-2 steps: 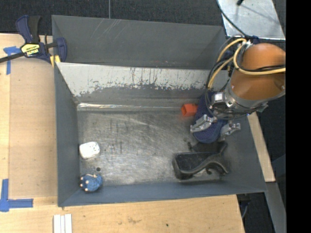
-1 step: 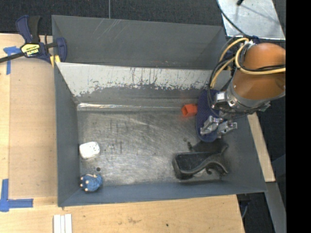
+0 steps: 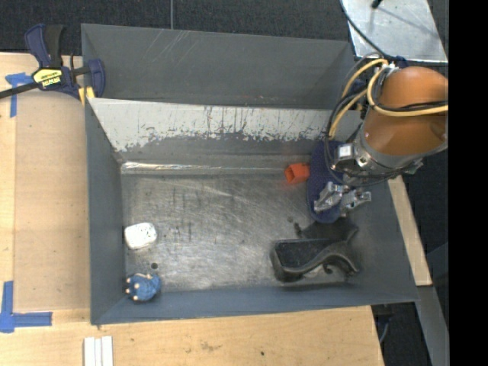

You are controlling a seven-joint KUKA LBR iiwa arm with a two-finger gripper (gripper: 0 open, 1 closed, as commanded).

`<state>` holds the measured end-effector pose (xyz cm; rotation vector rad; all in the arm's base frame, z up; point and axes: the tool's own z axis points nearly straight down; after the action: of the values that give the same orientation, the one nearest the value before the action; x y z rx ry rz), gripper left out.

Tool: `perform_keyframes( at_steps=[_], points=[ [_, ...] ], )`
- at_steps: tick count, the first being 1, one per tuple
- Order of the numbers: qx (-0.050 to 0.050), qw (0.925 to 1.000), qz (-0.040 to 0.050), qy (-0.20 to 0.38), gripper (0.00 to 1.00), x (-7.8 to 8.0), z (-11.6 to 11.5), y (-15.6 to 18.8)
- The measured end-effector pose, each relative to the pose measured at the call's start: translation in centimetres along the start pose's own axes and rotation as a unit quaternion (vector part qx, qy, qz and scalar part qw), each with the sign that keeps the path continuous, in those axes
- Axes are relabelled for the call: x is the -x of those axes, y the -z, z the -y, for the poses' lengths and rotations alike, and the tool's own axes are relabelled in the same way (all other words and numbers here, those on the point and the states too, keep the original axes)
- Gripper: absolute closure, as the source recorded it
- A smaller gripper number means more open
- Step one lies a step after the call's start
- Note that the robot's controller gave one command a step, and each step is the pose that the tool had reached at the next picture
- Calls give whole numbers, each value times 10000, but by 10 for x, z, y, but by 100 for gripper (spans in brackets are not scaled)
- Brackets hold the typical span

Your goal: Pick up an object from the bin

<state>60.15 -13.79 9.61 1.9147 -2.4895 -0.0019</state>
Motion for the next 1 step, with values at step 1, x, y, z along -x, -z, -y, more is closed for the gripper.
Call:
perform_keyframes(
  at_steps=[1],
  points=[
    [-14, 10000, 10, -23, 100, 1, 0, 12]
  ],
)
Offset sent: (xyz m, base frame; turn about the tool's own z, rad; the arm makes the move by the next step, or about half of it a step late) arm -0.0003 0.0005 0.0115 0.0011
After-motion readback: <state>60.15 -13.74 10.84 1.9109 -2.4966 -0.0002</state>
